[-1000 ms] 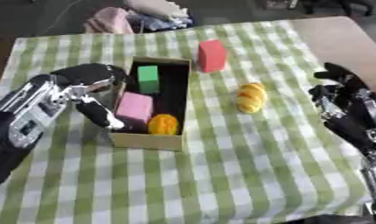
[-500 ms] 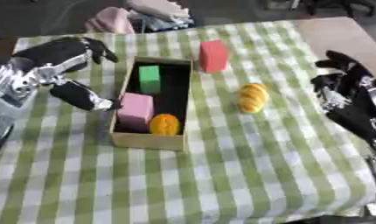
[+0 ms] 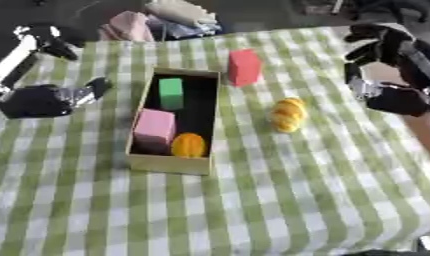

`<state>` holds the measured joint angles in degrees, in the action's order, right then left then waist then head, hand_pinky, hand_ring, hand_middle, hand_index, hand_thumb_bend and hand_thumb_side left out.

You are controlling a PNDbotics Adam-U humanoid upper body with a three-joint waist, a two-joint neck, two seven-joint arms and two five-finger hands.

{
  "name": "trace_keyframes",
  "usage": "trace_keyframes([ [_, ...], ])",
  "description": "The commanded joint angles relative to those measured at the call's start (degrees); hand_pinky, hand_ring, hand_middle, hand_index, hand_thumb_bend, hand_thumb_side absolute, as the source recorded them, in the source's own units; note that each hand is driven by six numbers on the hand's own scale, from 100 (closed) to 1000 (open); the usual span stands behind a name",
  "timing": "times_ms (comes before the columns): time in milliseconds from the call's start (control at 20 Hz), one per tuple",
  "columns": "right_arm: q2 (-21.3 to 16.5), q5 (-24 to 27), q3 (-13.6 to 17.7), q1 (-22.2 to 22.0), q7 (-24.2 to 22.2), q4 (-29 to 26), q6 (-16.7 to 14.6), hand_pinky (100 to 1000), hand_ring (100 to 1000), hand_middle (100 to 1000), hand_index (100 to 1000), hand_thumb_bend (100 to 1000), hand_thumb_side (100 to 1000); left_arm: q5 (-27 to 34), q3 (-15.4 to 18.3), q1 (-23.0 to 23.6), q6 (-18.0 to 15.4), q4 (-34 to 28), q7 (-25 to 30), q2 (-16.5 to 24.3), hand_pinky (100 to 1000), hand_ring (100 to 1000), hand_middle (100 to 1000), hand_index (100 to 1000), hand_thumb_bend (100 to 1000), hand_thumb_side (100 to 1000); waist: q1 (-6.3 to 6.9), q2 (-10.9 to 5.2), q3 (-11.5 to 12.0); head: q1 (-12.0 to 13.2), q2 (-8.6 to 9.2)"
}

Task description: Pick up objects on the table and place them in the box.

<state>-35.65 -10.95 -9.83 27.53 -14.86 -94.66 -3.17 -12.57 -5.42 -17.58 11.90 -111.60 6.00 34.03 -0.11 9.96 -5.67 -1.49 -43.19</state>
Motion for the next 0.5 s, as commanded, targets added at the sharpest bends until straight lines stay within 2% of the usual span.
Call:
trace_keyframes([
  [50, -3.75, -2.80, -2.64, 3.38, -4.82, 4.13, 0.11, 748, 757, 815, 929, 100, 205, 3.05, 2.39, 1.58, 0.60, -1.87, -3.94, -2.36, 776, 658, 694, 827, 486, 520, -0.99, 0.06, 0.23, -0.71, 0.76],
  [100, -3.79, -4.20, -3.60, 4.53, -6.69, 5.77, 0.06, 755, 764, 819, 935, 100, 100, 3.50, 2.71, 2.36, 0.72, -1.91, -4.94, -3.23, 774, 655, 693, 825, 485, 470, -1.05, 0.05, 0.30, -0.79, 0.76],
  [150, -3.67, -5.73, -4.62, 5.78, -8.76, 7.60, 0.01, 760, 769, 822, 938, 100, 227, 3.93, 2.94, 3.09, 0.76, -1.97, -5.83, -4.17, 774, 654, 690, 825, 484, 523, -1.12, 0.04, 0.44, -0.90, 0.75],
  [400, -0.72, -13.59, -7.93, 11.64, -17.28, 17.25, -1.43, 785, 795, 836, 949, 100, 277, 4.32, 3.42, 5.30, 0.88, -1.21, -8.27, -8.28, 771, 649, 684, 821, 479, 530, -1.26, 0.00, 0.81, -1.41, 0.71],
  [450, 0.14, -15.36, -8.26, 12.66, -18.56, 19.04, -2.04, 793, 804, 840, 951, 100, 366, 4.29, 3.47, 5.53, 0.87, -1.02, -8.53, -8.95, 772, 649, 684, 820, 480, 533, -1.30, -0.02, 0.82, -1.52, 0.67],
  [500, 1.10, -17.18, -8.59, 13.72, -19.69, 20.88, -2.65, 797, 808, 842, 952, 100, 395, 4.22, 3.51, 5.74, 0.86, -0.85, -8.72, -9.63, 772, 650, 684, 820, 480, 534, -1.32, -0.03, 0.84, -1.66, 0.64],
])
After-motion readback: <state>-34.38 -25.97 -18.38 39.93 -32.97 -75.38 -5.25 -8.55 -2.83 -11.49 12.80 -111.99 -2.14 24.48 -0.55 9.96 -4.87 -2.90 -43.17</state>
